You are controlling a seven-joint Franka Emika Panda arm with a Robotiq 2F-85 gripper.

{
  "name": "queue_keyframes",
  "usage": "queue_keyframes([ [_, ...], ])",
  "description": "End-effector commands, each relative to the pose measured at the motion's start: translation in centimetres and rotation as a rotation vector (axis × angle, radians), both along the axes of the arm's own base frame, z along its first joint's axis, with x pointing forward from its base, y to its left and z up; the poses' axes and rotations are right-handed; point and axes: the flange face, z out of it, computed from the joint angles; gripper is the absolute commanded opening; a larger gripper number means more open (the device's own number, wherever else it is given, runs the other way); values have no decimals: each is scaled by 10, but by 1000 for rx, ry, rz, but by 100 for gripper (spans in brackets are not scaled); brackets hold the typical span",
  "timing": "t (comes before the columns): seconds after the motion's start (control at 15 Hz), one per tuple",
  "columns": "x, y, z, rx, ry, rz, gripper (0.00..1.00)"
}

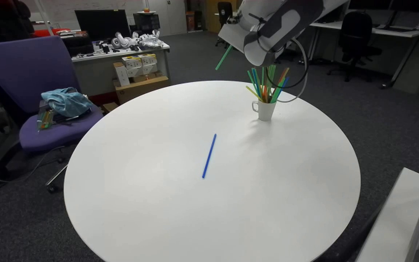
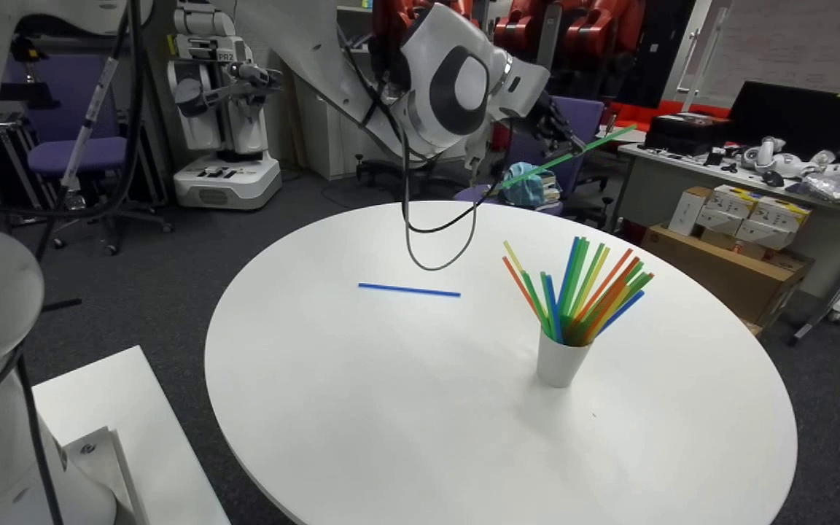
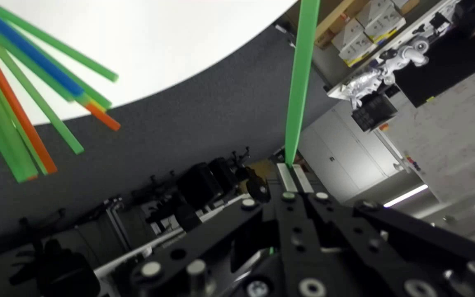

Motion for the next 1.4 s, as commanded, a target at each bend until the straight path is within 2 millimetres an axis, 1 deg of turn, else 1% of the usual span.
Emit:
queue_keyframes([
  [0.0, -15, -2, 17, -190, -83, 2, 0],
  [0.13, -24, -5, 18, -301, -103, -4, 0],
  [0.2, -28, -8, 16, -345, -109, -7, 0],
  [0.47, -40, -17, -4, -530, -110, -15, 0],
  [0.53, -40, -17, -8, -572, -100, -16, 0],
  [0.6, -30, -8, -6, -612, -80, -14, 0],
  [0.67, -34, -14, -16, -650, -33, -15, 0],
  [0.8, -41, -27, -26, -726, 31, -28, 0],
  [1.0, -45, -39, -31, -846, 105, -33, 0],
  [1.2, -46, -43, -34, -939, 159, -28, 0],
  [1.33, -44, -41, -39, -956, 171, -18, 0],
])
